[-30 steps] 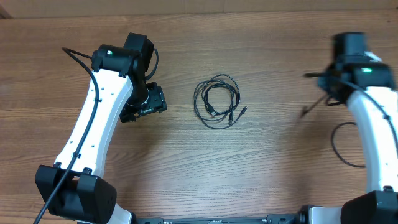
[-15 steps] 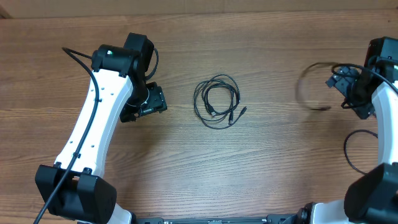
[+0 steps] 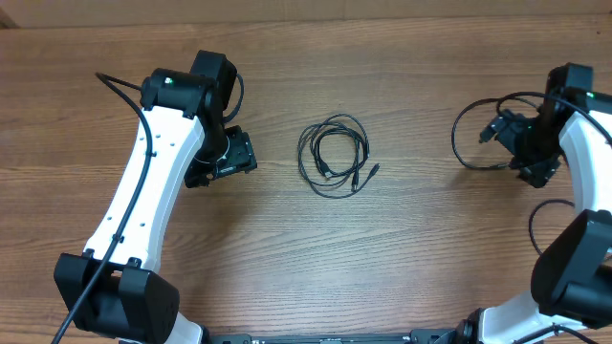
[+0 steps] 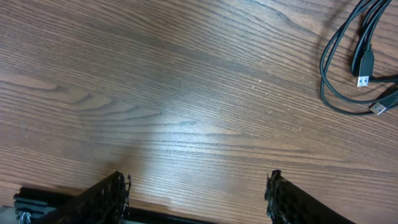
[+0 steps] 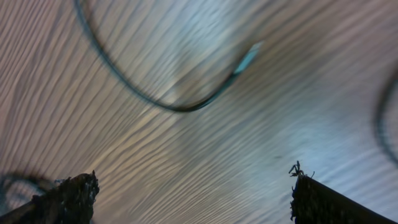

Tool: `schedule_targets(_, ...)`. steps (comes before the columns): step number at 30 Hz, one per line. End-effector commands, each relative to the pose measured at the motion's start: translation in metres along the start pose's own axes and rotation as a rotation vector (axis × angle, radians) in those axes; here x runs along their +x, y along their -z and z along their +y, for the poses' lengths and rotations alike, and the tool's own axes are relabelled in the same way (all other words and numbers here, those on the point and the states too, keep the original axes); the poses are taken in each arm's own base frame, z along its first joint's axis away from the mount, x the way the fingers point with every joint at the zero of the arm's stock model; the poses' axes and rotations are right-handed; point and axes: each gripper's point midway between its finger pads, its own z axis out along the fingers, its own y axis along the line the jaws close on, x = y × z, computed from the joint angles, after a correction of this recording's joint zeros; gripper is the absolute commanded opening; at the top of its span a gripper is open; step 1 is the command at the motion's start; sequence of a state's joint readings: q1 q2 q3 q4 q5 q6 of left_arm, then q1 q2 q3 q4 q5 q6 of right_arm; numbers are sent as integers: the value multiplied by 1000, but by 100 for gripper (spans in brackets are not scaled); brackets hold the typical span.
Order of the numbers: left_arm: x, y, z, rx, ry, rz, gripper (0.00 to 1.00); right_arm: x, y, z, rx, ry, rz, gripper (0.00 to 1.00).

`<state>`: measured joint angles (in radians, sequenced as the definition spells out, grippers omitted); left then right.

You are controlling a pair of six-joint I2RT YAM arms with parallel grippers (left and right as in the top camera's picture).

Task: Untangle cables

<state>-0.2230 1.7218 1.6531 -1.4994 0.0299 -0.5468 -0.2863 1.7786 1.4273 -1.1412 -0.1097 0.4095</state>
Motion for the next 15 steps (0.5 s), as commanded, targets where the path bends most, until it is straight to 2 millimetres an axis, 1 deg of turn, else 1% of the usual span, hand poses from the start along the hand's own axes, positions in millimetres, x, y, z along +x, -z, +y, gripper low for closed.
schedule_targets(1,-1,-3,0,-5,-9,1,79,15,-9,24,-75,78,62,100)
schedule_targets(5,-2,-3,-1,-2,-10,-3,99,24,-15,44,-84,144,64,100)
schedule_targets(10,0,-3,-1,0,-15,8,100,29,-17,65,-107,203,40,100)
schedule_targets(11,2,-3,-4,16,-36,17,100,29,-17,68,-113,211,32,100)
schedule_targets(15,16,0,-34,163,-238,67,96,25,-17,80,-136,235,-1,100)
